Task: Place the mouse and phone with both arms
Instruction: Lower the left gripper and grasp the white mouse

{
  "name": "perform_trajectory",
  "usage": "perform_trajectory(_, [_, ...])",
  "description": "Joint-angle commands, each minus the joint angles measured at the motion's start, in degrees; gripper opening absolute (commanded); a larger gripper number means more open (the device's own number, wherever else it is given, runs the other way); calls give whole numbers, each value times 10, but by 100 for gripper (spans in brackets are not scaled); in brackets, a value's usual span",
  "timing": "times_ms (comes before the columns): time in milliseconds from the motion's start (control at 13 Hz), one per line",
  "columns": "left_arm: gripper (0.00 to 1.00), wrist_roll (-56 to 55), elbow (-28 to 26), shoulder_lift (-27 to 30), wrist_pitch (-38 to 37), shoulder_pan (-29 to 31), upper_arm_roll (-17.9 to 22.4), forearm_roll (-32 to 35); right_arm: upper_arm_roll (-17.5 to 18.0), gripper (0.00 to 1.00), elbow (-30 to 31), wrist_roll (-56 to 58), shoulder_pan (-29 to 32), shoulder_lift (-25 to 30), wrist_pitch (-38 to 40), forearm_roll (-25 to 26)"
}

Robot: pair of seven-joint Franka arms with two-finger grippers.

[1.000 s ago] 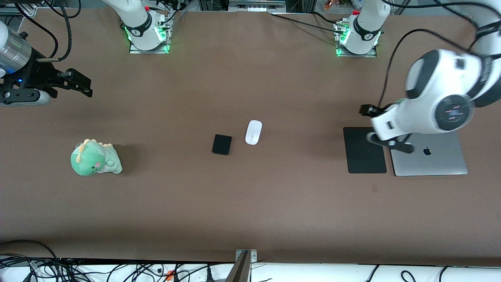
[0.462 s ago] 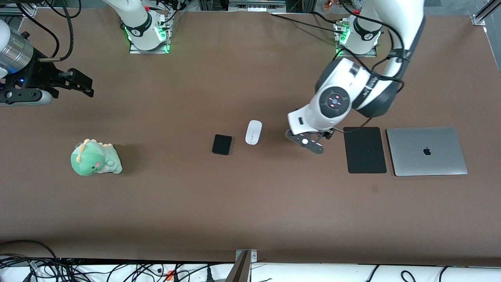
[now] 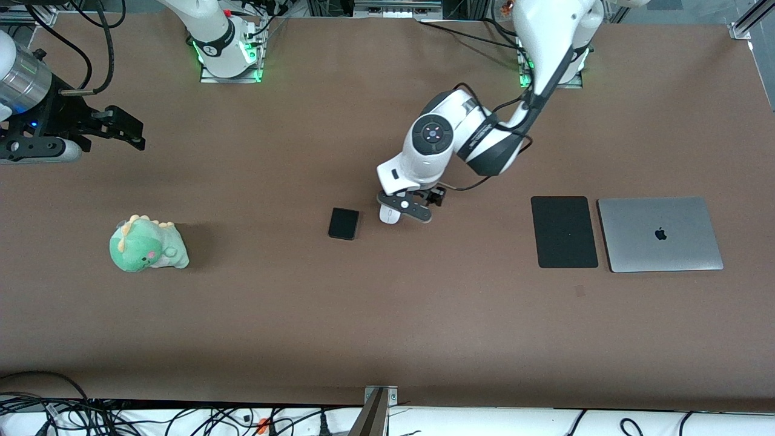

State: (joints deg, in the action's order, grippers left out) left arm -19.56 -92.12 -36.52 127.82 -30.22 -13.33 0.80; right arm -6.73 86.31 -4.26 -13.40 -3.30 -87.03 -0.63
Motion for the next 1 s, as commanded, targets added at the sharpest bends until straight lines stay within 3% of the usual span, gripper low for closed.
perform_trajectory(0, [100,-35,6,-34,52,-36,17,22,2,100,-3,0,1,1,0,-5])
perform_trajectory(231, [100,-115,7,-56,62,-54,17,122,2,100,-3,0,1,1,0,-6])
perform_trajectory(846, [100,-134,7,-95,131,-68,19,159,3,100,-3,4,1,1,-4,-6])
perform_trajectory(923, [81,-131,7,-94,131,-67,19,161,2,100,-3,4,1,1,-4,-6])
